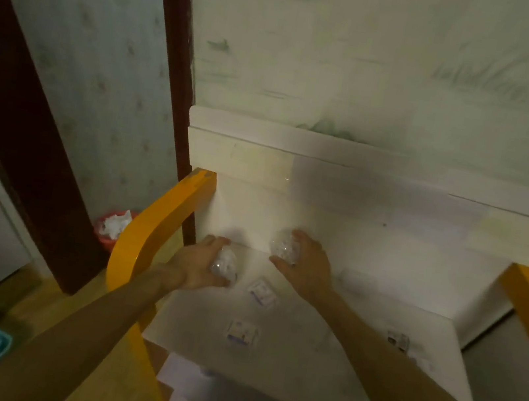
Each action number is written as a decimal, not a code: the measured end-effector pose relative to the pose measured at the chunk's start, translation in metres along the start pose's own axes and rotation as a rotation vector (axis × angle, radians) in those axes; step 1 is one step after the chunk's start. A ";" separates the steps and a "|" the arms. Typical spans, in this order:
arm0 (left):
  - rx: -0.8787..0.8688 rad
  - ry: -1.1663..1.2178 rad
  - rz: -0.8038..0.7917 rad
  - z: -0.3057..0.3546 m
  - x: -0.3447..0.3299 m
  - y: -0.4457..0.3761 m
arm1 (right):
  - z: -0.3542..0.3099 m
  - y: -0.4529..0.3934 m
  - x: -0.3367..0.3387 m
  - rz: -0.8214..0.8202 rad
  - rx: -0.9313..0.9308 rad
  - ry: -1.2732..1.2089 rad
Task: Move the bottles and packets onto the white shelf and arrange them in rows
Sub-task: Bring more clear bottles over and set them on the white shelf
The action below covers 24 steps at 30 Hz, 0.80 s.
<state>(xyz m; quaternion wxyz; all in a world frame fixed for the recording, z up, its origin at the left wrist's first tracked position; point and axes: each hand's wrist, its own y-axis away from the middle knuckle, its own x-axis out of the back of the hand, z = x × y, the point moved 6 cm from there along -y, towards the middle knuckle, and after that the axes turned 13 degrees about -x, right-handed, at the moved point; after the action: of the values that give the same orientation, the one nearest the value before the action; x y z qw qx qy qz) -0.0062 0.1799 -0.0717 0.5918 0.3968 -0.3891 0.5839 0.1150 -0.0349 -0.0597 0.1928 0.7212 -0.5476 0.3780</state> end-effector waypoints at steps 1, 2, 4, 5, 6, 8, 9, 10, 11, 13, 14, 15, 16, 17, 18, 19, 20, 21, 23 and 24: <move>-0.014 0.018 0.028 0.007 0.005 0.000 | 0.001 0.010 0.011 0.025 -0.055 -0.059; -0.032 0.036 0.058 0.015 0.010 0.000 | 0.004 0.020 0.020 0.042 -0.117 -0.130; -0.072 0.104 0.100 0.033 0.012 0.001 | 0.015 0.042 0.032 0.043 -0.227 -0.287; -0.091 0.148 0.113 0.043 0.010 0.001 | 0.022 0.055 0.035 0.056 -0.253 -0.346; -0.113 0.180 0.124 0.053 0.008 0.001 | 0.028 0.068 0.039 0.083 -0.265 -0.382; -0.137 0.248 0.146 0.074 0.001 0.001 | 0.043 0.094 0.049 0.138 -0.278 -0.370; -0.143 0.288 0.162 0.085 -0.002 0.001 | 0.047 0.108 0.056 0.157 -0.292 -0.353; -0.151 0.316 0.173 0.098 -0.004 0.001 | 0.050 0.120 0.065 0.176 -0.302 -0.339; -0.164 0.331 0.178 0.111 -0.007 0.001 | 0.054 0.130 0.076 0.195 -0.308 -0.321; -0.216 0.326 0.168 0.141 -0.011 0.001 | 0.058 0.147 0.102 0.224 -0.302 -0.267; -0.245 0.313 0.168 0.157 -0.012 0.002 | 0.061 0.155 0.116 0.239 -0.287 -0.232; -0.270 0.301 0.173 0.172 -0.013 0.002 | 0.062 0.161 0.132 0.259 -0.271 -0.196; -0.295 0.288 0.181 0.188 -0.014 0.003 | 0.065 0.168 0.149 0.285 -0.259 -0.159; -0.321 0.275 0.187 0.204 -0.016 0.003 | 0.067 0.175 0.166 0.320 -0.246 -0.124; -0.349 0.260 0.194 0.221 -0.016 0.004 | 0.070 0.181 0.182 0.361 -0.231 -0.093; -0.376 0.251 0.206 0.238 -0.016 0.005 | 0.074 0.188 0.197 0.405 -0.221 -0.076; -0.404 0.248 0.219 0.255 -0.017 0.004 | 0.081 0.194 0.211 0.450 -0.225 -0.068; -0.429 0.251 0.234 0.271 -0.018 0.004 | 0.088 0.202 0.224 0.494 -0.240 -0.065; -0.483 0.255 0.280 0.306 -0.021 0.002 | 0.106 0.218 0.252 0.598 -0.264 -0.056; -0.509 0.252 0.291 0.326 -0.023 0.001 | 0.116 0.227 0.266 0.651 -0.260 -0.046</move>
<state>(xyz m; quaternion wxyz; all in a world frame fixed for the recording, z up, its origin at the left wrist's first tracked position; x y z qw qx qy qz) -0.0063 -0.1305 0.0319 0.6259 0.1007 -0.4989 0.5909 -0.0279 -0.3603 0.0368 0.1402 0.4866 -0.7965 0.3303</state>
